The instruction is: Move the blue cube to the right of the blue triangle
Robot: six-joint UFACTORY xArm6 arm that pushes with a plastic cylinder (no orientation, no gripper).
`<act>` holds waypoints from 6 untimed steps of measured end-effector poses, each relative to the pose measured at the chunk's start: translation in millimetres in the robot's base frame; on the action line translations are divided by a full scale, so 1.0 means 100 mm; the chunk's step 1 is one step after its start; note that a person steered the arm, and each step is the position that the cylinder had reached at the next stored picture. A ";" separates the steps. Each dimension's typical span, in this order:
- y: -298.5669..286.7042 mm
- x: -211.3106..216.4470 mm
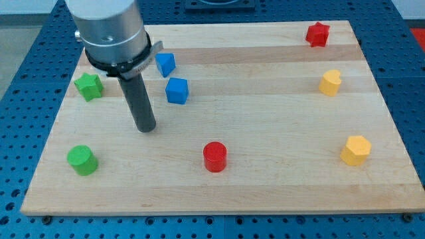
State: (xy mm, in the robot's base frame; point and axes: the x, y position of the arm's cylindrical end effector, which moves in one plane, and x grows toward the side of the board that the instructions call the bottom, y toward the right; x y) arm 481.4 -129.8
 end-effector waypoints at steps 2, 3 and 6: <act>0.26 -0.53; 0.46 -0.86; -0.15 -0.56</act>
